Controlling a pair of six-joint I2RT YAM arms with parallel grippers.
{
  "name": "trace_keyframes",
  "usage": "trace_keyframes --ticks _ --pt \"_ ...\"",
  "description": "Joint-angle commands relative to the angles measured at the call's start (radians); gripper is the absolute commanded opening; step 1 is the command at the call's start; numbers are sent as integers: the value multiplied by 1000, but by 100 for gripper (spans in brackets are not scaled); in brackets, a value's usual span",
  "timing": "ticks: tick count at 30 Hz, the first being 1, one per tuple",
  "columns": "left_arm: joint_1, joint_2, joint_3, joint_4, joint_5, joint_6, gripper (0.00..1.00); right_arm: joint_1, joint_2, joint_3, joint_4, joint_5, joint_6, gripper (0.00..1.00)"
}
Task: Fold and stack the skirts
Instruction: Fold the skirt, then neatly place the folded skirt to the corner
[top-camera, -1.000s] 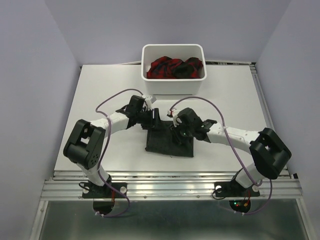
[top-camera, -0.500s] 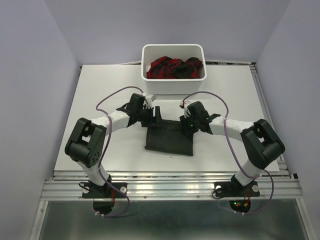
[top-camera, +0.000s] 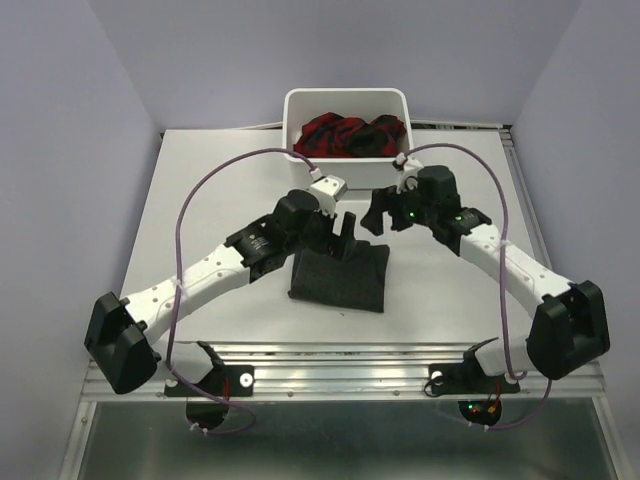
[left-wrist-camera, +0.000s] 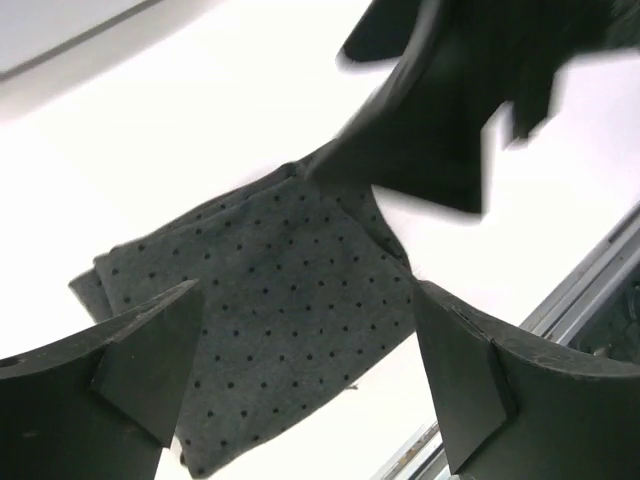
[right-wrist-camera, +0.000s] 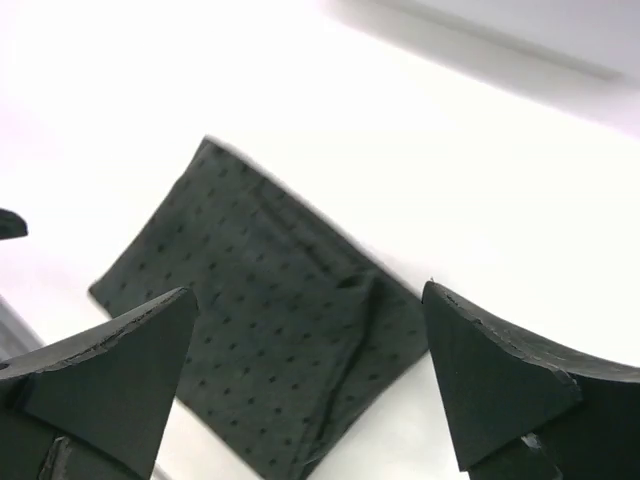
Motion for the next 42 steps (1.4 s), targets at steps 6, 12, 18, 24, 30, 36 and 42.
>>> trace_keyframes --ticks 6,12,18,24,30,36,42 --pt "-60 162 -13 -114 -231 -261 99 -219 -66 -17 -40 32 18 100" --pt "-93 424 172 -198 -254 -256 99 -250 -40 -23 -37 16 24 100" --pt "14 590 192 -221 -240 -319 99 -250 8 21 -39 -1 26 100" --pt "229 596 191 -235 -369 -273 98 -250 1 9 -39 10 17 100" --pt "462 538 154 -244 -435 -157 98 -250 -3 6 -40 12 -2 100" --pt "648 620 217 -283 -418 64 98 -250 -3 4 -40 5 -3 100" --pt "771 737 399 -228 -280 381 98 -259 1 7 -39 2 -9 100"
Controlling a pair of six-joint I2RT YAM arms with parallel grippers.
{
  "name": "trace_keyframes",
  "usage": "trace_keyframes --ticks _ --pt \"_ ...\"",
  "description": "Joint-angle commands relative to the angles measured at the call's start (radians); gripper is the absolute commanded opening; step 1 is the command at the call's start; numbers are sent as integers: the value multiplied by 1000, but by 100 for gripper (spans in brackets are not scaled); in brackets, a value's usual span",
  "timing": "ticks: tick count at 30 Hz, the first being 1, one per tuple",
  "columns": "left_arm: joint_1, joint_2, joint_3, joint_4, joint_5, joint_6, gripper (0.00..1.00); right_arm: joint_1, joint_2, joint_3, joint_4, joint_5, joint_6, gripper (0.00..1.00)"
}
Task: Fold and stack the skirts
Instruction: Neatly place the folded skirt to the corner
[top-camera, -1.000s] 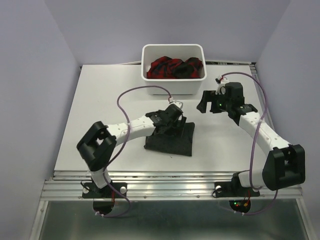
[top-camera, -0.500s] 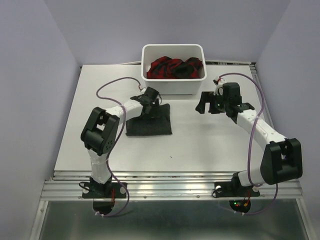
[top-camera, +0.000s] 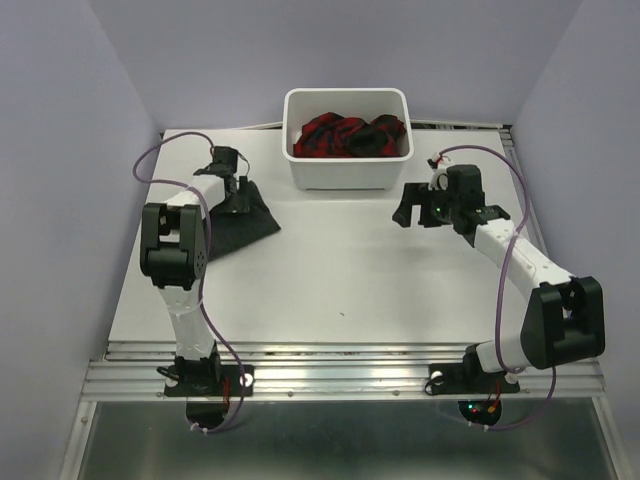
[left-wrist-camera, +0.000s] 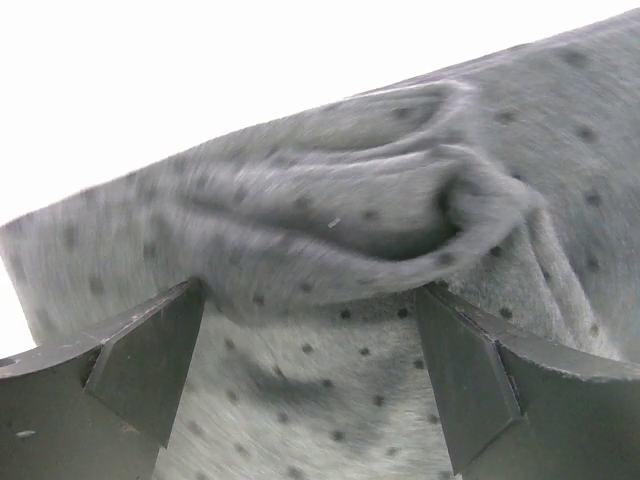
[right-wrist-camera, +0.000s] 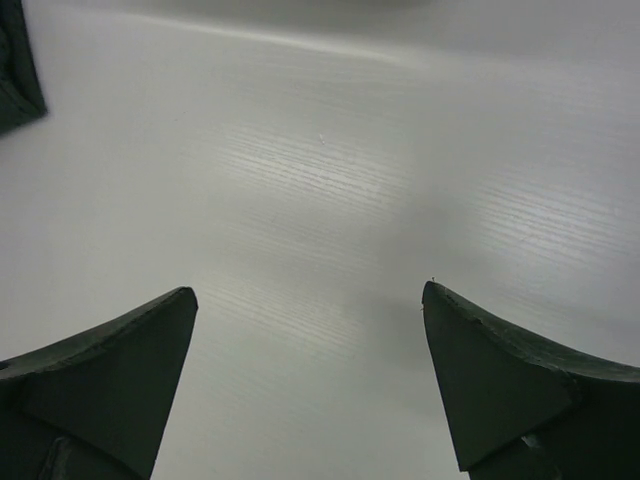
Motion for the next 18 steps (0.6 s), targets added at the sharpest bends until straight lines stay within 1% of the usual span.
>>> trace_keyframes --ticks 1,2,3,4,5,6,7,9,10,11,13,14,16,17,18 --pt "89 95 127 -9 81 300 98 -8 -15 36 14 -12 -19 100" --pt "98 128 186 -3 130 330 98 -8 -12 38 12 -17 -21 100" --pt "101 147 219 -5 127 369 98 -8 -10 38 12 -17 -22 100" --pt "100 167 256 -11 156 412 98 -8 -10 38 12 -15 -24 100" --pt "132 204 317 -17 202 445 98 -8 -9 38 12 -15 -28 100" --pt "135 221 343 -16 207 468 98 -8 -8 36 11 -14 -28 100" --pt "144 256 398 -19 252 532 98 -8 -10 32 9 -12 -30 100" --pt "149 305 463 -34 248 578 98 -8 -13 25 11 -9 -36 100" --pt "152 332 534 -67 274 609 98 -8 -15 21 9 -4 -38 100" --pt "153 386 576 -81 270 667 98 -8 -15 16 11 -6 -39 100" --pt "155 420 641 -101 279 718 97 -8 -13 13 11 -6 -41 100" --pt "155 408 652 -74 285 750 97 -8 -13 10 11 -6 -42 100" --pt "155 361 615 1 287 782 98 -8 -13 10 8 -8 -44 100" --pt "153 333 582 62 328 804 98 -8 -15 10 9 -9 -44 100" --pt "150 284 581 79 334 810 99 -8 -15 13 6 -9 -42 100"
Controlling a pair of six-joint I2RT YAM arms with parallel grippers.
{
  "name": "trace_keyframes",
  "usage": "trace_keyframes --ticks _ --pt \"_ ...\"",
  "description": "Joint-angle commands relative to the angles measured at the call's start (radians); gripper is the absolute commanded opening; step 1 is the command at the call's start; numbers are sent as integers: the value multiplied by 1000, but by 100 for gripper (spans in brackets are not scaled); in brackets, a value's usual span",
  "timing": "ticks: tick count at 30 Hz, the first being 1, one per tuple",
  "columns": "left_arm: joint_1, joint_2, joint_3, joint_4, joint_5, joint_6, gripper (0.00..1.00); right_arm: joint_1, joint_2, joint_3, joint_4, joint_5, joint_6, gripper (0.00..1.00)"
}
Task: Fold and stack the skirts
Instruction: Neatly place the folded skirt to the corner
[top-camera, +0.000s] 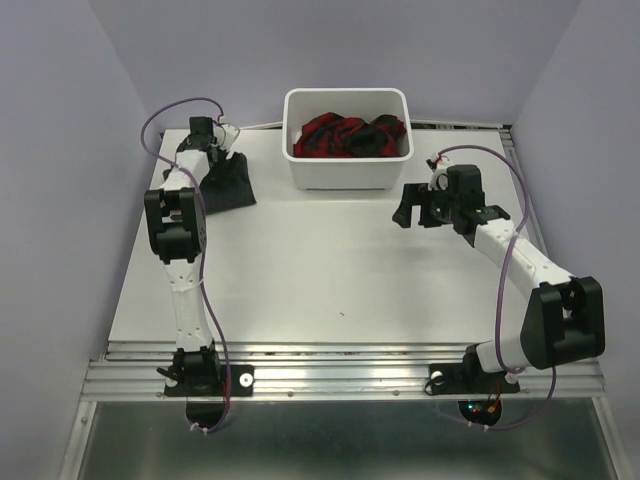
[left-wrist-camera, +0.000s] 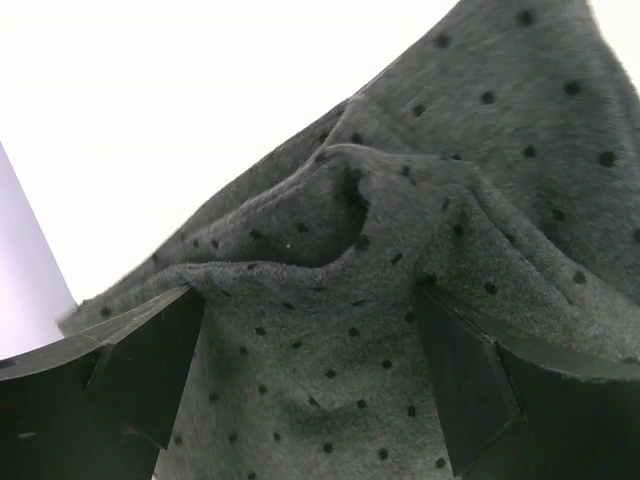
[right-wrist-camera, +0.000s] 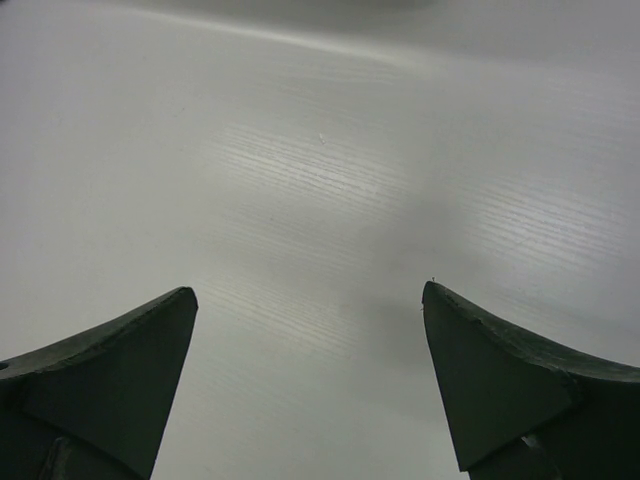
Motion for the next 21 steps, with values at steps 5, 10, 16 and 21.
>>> trace_keyframes --ticks 5,10,16,21 --pt "-7 -208 77 63 64 84 99 -6 -21 21 5 -25 3 100" --pt "-5 -420 25 128 76 8 99 -15 -35 19 5 -31 9 100" --pt "-7 -610 -101 -79 162 -355 99 -15 -53 19 6 -34 23 100" --pt "-10 -776 -395 -76 78 -518 99 -15 -54 22 5 -47 34 100"
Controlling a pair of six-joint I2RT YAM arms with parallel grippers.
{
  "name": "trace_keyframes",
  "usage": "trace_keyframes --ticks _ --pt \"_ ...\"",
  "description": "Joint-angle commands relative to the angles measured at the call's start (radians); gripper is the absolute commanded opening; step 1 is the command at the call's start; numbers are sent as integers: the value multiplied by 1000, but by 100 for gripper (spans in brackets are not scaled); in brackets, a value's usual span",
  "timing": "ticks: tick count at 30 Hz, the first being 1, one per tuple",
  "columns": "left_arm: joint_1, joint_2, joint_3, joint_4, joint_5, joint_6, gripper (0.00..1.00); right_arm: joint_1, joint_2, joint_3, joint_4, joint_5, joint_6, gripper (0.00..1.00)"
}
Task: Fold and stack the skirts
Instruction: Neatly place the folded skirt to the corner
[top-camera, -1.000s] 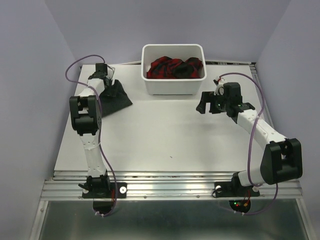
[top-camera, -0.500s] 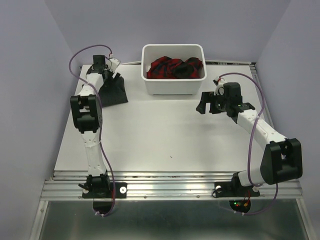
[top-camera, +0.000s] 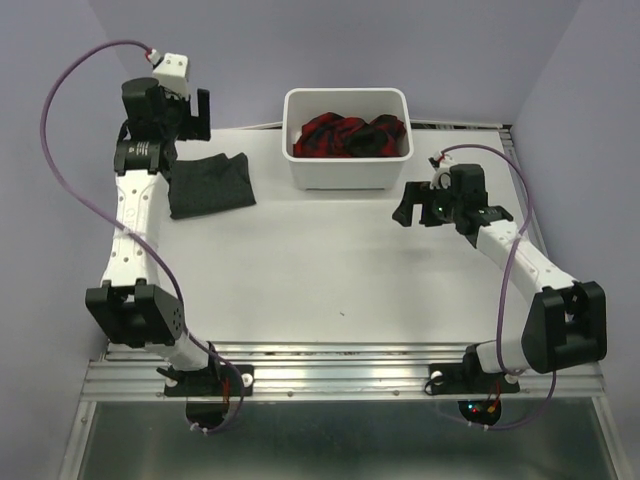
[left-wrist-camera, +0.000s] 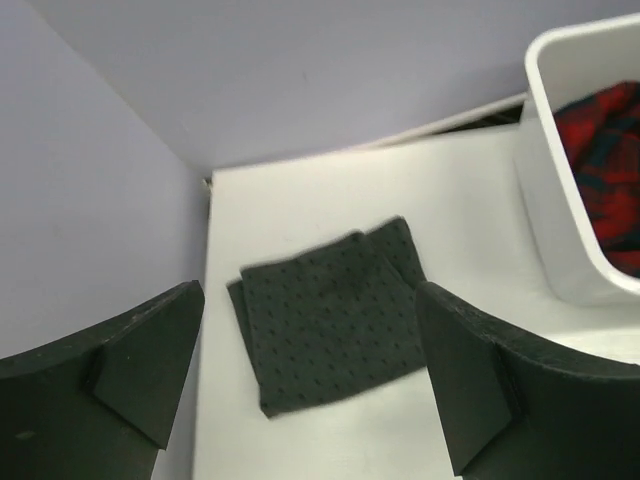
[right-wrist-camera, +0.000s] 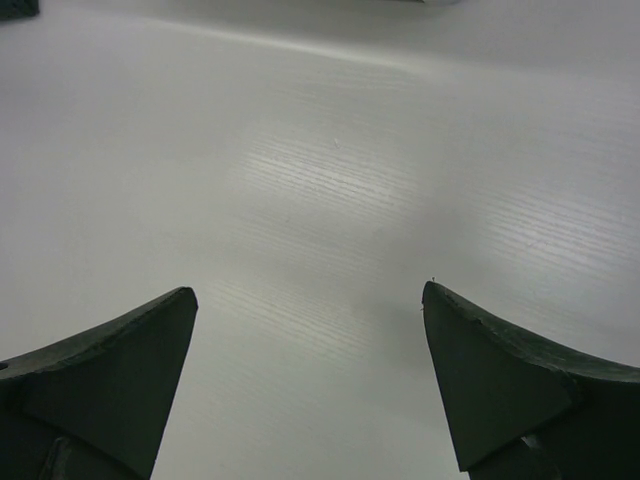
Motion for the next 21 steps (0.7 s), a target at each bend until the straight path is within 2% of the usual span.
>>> trace_keyframes --ticks 1,6,11,16,21 --pt "-4 -30 -236 -87 -69 -216 99 -8 -31 27 5 -23 16 100" --pt "-4 -94 -450 -64 -128 -216 98 -8 -39 27 -1 -18 16 100" --pt "-2 -98 -587 19 -169 -201 98 -8 -44 10 2 -13 11 100" --pt "-1 25 -601 68 -212 -196 98 -8 -45 1 2 -7 8 100" --pt "5 189 -534 92 -192 -201 98 -8 -47 -2 0 -3 2 100"
